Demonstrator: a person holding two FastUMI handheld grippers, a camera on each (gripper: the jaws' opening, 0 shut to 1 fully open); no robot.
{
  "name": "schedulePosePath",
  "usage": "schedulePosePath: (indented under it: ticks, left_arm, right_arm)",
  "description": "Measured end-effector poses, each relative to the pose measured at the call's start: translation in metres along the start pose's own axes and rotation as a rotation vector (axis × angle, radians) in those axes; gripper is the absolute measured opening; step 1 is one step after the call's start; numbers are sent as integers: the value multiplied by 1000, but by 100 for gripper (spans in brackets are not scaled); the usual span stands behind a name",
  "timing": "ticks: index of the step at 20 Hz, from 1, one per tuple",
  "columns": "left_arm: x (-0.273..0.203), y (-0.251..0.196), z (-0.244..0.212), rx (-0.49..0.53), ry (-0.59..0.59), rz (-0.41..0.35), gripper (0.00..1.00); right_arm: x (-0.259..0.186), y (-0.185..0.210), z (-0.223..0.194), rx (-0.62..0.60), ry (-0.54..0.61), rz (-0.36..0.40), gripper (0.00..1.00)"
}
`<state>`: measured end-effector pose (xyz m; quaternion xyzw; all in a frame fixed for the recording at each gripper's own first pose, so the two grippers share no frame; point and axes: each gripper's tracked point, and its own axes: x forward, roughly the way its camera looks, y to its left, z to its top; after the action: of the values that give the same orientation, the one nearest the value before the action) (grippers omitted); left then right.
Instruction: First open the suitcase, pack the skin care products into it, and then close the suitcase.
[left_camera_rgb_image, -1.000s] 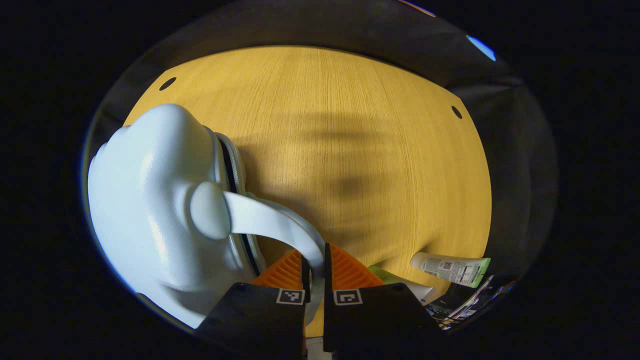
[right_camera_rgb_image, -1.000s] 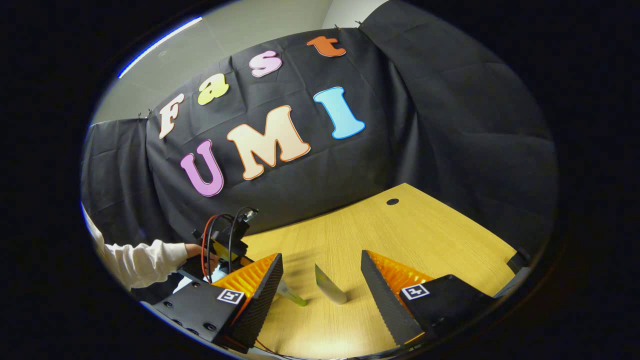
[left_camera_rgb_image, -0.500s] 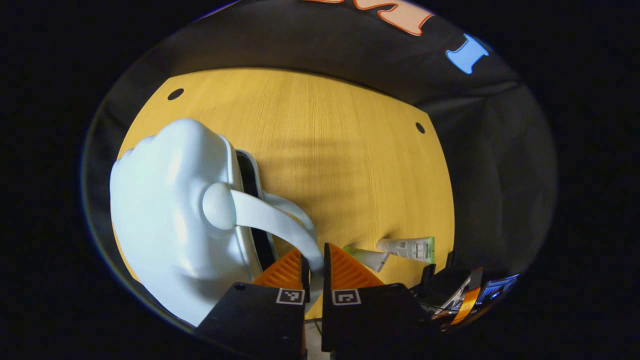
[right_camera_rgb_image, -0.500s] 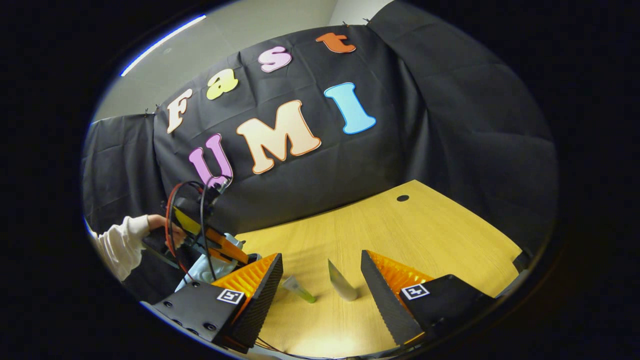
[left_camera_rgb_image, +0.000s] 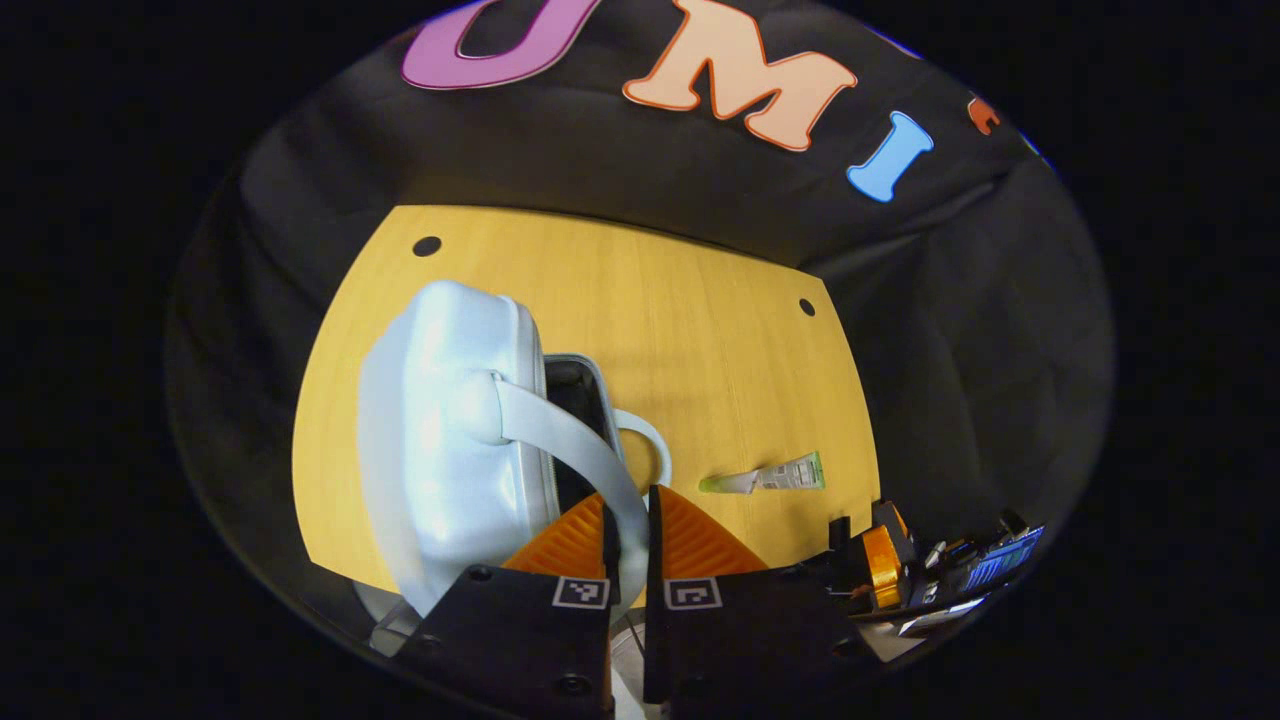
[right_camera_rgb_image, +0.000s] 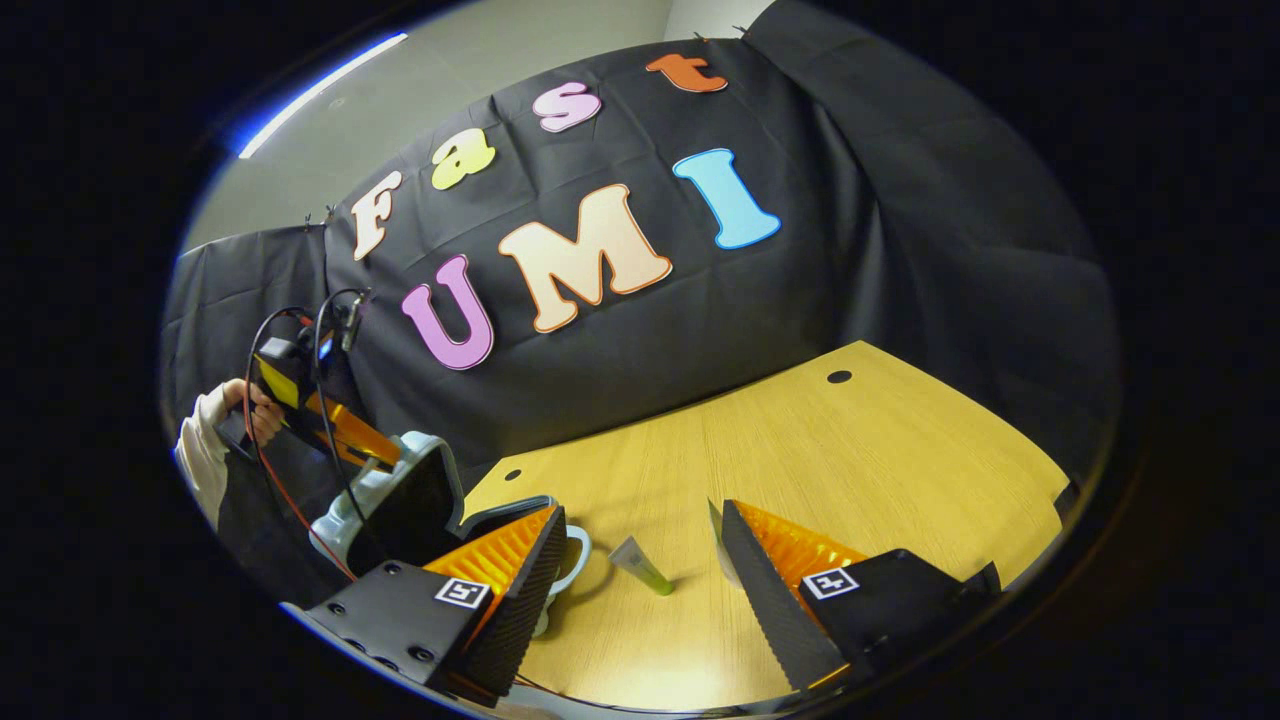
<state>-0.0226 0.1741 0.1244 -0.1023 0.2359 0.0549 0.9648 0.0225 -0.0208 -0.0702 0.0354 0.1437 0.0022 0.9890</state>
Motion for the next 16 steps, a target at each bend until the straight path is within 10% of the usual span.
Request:
schedulePosePath:
  ticks: [10,16]
  left_arm:
    - [-76,170,1,30,-135,394,6]
    - [-85,256,-16,-85,-174,500,5]
  right_arm:
    - [-7,4,-8,-17,2,-14,97]
    - [-9,0,-8,-25,5,-39,97]
